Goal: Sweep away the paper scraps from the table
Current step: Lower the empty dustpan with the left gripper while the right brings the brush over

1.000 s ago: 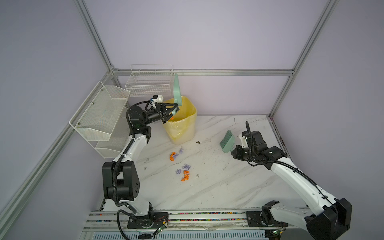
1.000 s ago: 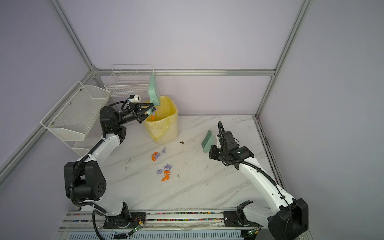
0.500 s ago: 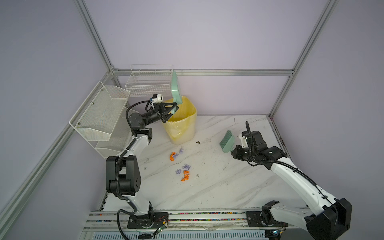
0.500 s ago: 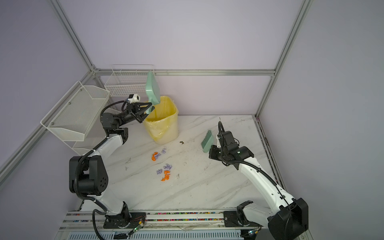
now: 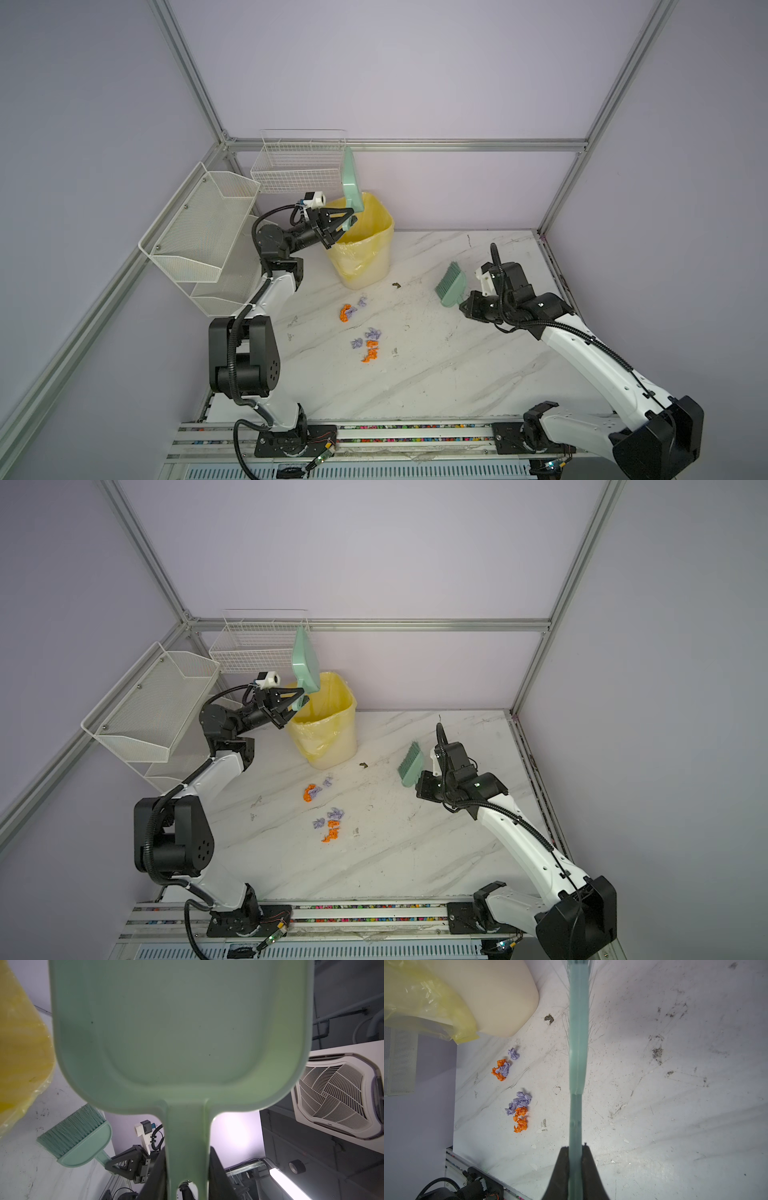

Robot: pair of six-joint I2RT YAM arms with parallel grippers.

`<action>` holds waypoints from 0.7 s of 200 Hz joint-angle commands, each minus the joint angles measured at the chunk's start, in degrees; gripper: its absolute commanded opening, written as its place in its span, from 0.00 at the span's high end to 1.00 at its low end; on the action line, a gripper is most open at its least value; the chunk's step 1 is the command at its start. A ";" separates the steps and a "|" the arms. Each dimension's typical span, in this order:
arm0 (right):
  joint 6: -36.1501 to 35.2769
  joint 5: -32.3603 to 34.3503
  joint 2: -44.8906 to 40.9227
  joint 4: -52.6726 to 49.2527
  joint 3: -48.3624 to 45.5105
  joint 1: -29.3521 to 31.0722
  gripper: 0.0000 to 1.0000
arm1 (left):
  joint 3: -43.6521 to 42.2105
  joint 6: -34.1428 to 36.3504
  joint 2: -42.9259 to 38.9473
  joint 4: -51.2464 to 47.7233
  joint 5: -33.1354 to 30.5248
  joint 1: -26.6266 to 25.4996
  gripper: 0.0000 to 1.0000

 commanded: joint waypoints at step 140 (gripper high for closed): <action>0.56 -6.42 6.06 -0.04 6.24 3.01 1.00 | 5.40 67.78 -25.20 -85.18 -14.03 -0.14 0.87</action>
